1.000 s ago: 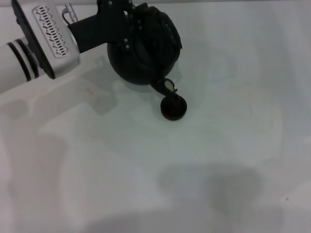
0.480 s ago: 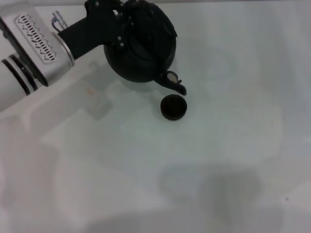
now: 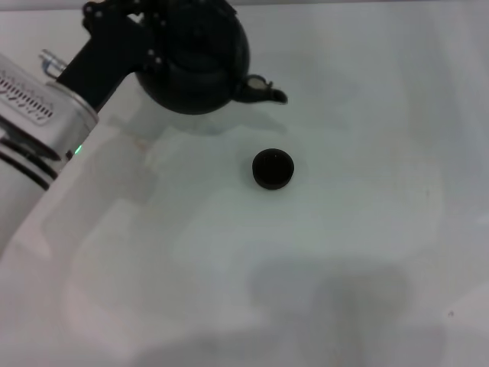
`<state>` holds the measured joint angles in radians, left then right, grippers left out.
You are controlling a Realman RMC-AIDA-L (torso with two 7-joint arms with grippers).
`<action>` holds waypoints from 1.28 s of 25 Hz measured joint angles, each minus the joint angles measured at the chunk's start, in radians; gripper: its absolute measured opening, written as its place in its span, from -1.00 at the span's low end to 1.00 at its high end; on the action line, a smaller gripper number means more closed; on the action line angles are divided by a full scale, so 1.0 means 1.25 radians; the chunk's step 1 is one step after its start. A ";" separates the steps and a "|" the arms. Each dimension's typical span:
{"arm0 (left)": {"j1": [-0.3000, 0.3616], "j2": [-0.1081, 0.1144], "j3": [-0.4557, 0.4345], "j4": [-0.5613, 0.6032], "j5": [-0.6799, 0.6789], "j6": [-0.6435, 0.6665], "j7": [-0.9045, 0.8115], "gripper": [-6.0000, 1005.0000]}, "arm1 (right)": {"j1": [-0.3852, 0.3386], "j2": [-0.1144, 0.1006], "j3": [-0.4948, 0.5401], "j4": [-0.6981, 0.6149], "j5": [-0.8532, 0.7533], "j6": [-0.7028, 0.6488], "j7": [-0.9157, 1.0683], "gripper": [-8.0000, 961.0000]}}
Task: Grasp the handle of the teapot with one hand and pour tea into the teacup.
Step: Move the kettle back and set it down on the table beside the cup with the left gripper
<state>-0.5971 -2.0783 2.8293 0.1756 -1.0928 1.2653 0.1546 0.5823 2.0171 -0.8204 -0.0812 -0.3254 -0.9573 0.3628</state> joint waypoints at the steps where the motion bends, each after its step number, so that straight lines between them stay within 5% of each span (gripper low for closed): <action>1: 0.011 0.000 0.000 0.014 -0.020 0.000 0.002 -0.79 | 0.001 0.000 -0.002 -0.003 0.000 0.001 0.000 0.74; 20: 0.180 -0.013 0.000 0.141 -0.198 -0.009 -0.171 -0.80 | 0.022 -0.002 0.000 -0.010 -0.002 0.005 -0.003 0.74; 32: 0.224 -0.008 0.002 0.160 -0.200 -0.051 -0.197 -0.79 | 0.033 0.000 0.000 -0.019 -0.001 0.033 -0.003 0.74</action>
<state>-0.3171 -2.0885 2.8321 0.3756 -1.3430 1.2019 -0.0919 0.6237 2.0172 -0.8203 -0.1044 -0.3266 -0.9165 0.3589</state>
